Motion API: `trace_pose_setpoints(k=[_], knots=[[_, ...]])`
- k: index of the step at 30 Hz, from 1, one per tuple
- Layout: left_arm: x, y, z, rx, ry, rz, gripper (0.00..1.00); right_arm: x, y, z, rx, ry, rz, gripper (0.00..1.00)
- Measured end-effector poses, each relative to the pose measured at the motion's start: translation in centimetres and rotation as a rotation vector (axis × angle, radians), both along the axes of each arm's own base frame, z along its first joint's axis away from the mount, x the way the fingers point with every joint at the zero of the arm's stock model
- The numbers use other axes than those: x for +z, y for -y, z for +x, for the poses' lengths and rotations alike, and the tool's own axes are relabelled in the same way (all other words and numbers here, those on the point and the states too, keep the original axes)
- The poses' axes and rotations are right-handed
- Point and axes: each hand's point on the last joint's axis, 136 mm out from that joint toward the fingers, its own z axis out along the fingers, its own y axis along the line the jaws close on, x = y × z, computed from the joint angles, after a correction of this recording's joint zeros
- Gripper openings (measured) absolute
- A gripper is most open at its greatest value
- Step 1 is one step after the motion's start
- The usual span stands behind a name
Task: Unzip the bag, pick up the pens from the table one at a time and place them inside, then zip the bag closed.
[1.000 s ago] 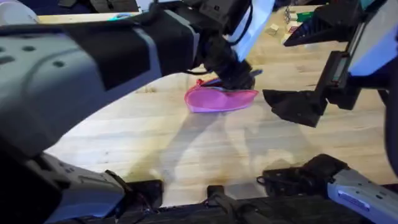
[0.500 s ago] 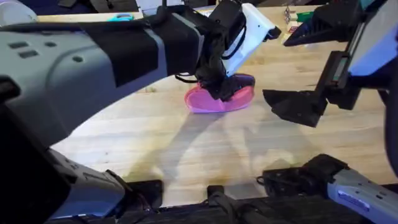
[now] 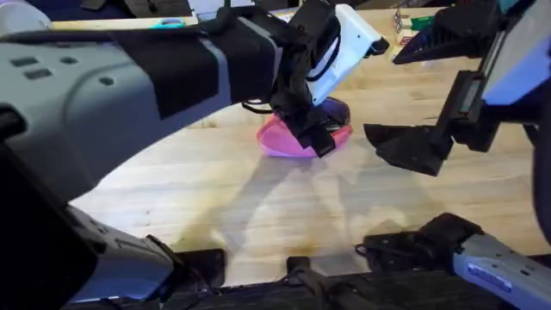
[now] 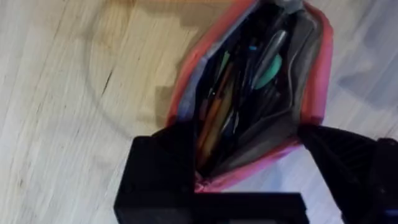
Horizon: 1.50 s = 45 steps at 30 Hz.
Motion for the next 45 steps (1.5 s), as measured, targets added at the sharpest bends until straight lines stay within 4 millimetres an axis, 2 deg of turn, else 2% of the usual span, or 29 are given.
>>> trace_pose_setpoints(k=[6, 11, 15, 18, 24, 27, 35, 45], knots=[[1.5, 0.5, -0.1, -0.008, 0.004, -0.041, 0.993, 0.0, 0.0, 0.0, 0.000, 0.000, 0.000, 0.998], [5.9, 0.1, 0.0, 0.000, 0.080, -0.128, 0.993, 0.0, 0.0, 0.0, 0.000, 0.000, 0.000, 0.998], [9.9, -2.0, 1.0, 0.055, 0.156, -0.189, 0.993, 0.0, 0.0, 0.0, 0.000, -0.001, 0.000, 0.998], [11.8, -4.5, 2.0, 0.120, 0.192, -0.207, 0.993, 0.0, 0.0, 0.0, 0.000, -0.001, 0.000, 0.998], [12.4, -10.0, 3.5, 0.268, 0.185, -0.179, 0.993, 0.0, 0.0, 0.0, 0.000, -0.001, 0.000, 0.998], [12.3, -11.9, 3.7, 0.301, 0.159, -0.183, 0.993, 0.0, 0.0, 0.0, 0.000, 0.000, 0.000, 0.998], [12.3, -13.8, 2.5, 0.237, 0.062, -0.268, 0.993, 0.0, 0.0, 0.0, 0.000, 0.000, 0.000, 0.998], [12.6, -16.7, 4.1, 0.284, 0.110, -0.277, 0.993, 0.0, 0.0, 0.0, 0.000, 0.000, 0.000, 0.998]])
